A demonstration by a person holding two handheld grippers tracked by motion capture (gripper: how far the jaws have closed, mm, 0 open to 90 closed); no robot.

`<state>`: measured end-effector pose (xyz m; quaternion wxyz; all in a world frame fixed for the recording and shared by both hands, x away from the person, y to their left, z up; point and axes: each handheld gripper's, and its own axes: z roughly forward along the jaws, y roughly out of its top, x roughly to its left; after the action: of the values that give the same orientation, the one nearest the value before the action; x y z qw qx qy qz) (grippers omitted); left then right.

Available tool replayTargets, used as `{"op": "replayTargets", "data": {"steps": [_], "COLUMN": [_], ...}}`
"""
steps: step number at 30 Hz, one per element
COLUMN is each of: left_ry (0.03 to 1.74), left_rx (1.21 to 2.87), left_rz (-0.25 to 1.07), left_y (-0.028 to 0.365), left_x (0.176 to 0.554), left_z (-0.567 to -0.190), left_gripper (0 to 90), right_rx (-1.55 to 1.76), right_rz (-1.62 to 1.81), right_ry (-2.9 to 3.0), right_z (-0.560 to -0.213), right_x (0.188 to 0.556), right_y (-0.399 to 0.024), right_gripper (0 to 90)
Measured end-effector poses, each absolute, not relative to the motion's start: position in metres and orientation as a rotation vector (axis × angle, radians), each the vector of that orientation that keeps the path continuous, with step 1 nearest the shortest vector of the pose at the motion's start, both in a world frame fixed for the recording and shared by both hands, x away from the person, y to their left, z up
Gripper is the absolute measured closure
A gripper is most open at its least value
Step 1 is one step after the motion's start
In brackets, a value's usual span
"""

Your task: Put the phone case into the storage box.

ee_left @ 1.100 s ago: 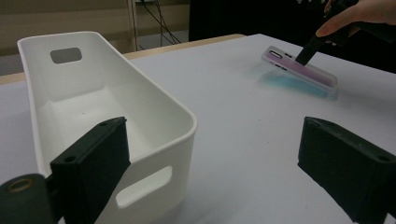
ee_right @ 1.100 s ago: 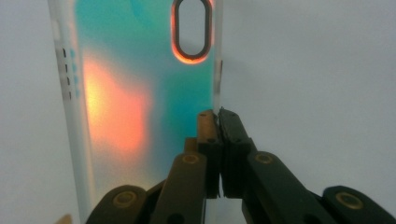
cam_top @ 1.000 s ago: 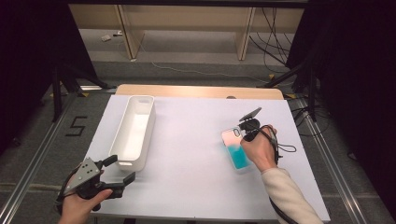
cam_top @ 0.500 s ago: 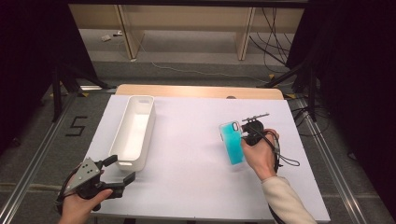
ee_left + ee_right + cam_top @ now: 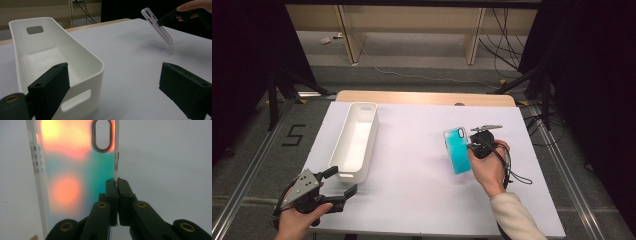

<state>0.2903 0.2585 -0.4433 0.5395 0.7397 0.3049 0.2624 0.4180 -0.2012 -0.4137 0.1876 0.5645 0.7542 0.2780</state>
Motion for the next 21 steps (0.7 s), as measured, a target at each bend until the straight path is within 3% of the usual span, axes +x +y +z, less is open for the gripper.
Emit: {"op": "replayTargets", "data": {"steps": [21], "left_ry": [0.777], "left_rx": [1.742], "left_rz": [0.593], "left_y": [0.255], "left_x": [0.288], "left_z": [-0.445], "left_gripper": [9.0], "right_rx": [1.501], "right_rz": [0.834], "right_ry": [2.13], "right_z": [-0.403], "right_x": [0.408], "right_y": [-0.189], "right_gripper": [88.8]}}
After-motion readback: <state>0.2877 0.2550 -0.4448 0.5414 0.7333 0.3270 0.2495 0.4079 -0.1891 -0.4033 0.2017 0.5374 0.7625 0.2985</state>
